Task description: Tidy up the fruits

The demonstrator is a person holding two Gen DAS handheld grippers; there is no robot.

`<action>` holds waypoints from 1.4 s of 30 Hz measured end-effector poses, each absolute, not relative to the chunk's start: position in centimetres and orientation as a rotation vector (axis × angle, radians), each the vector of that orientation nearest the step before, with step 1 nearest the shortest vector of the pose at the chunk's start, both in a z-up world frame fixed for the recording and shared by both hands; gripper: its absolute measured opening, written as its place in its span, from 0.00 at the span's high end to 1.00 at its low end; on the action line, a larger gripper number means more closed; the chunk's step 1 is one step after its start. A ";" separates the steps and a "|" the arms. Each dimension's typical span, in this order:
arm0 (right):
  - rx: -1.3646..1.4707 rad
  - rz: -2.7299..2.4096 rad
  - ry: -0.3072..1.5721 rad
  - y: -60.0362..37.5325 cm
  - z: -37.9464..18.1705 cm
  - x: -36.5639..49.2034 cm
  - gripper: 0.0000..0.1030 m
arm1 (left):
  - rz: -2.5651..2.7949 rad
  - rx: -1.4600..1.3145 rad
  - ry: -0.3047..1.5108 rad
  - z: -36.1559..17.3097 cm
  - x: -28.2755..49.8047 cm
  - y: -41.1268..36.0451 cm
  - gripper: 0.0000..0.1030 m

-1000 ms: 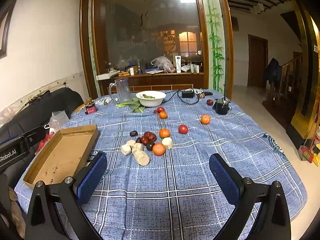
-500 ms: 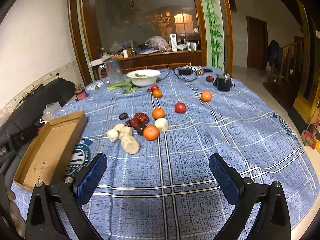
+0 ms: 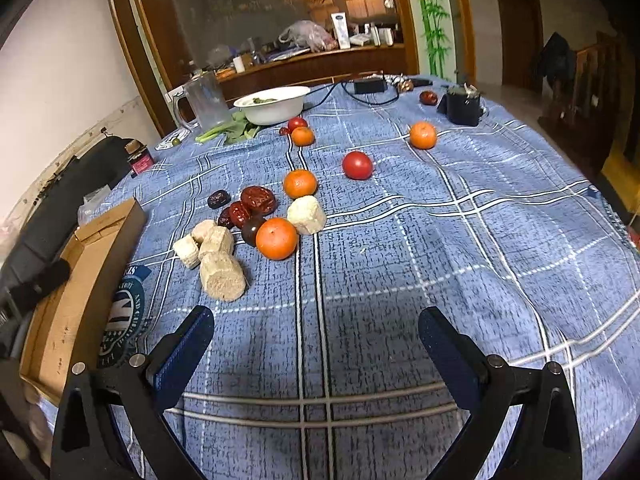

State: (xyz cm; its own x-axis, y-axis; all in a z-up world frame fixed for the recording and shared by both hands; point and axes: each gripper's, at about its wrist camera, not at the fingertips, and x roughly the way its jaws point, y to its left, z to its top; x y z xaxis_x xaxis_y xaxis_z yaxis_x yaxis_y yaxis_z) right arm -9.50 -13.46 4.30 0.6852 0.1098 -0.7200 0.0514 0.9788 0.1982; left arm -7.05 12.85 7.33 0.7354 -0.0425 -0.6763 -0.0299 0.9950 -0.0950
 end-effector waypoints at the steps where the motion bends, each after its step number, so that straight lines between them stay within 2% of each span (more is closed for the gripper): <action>1: 0.202 0.033 0.821 -13.6 4.5 -9.1 0.00 | -0.012 -0.099 0.748 7.2 -7.0 12.8 0.00; 17: 0.162 0.032 0.834 -16.2 6.2 -1.2 0.01 | -0.198 -0.129 0.826 6.1 -1.9 7.8 0.00; 18: 0.161 0.028 0.834 -16.4 6.1 -0.7 0.01 | -0.207 -0.140 0.834 5.8 -1.5 7.7 0.02; 22: 0.155 0.022 0.828 -16.9 6.1 1.4 0.01 | -0.255 -0.194 0.888 4.3 0.1 7.9 0.25; 28: 0.146 -0.015 0.823 -18.3 5.4 4.8 0.01 | -0.281 -0.226 0.949 2.1 1.6 8.1 0.50; 35: 0.178 0.002 0.867 -19.1 3.0 7.3 0.05 | -0.334 -0.215 0.919 1.9 1.9 7.8 0.51; 37: 0.177 0.019 0.886 -19.0 2.3 7.6 0.16 | -0.343 -0.236 0.924 1.7 2.2 8.1 0.51; 38: 0.176 0.028 0.898 -18.9 2.0 7.7 0.19 | -0.348 -0.249 0.928 1.6 2.3 8.3 0.51; 42: 0.172 0.056 0.907 -18.4 1.5 7.9 0.21 | -0.380 -0.310 0.941 1.1 2.6 8.7 0.49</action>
State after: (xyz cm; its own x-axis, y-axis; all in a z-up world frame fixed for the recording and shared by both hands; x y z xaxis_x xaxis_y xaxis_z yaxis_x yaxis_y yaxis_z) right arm 7.94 -18.39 1.49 0.6154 0.1211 -0.7789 0.0240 0.9848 0.1721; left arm 2.57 8.67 1.14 0.5319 -0.4455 -0.7201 0.1800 0.8905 -0.4179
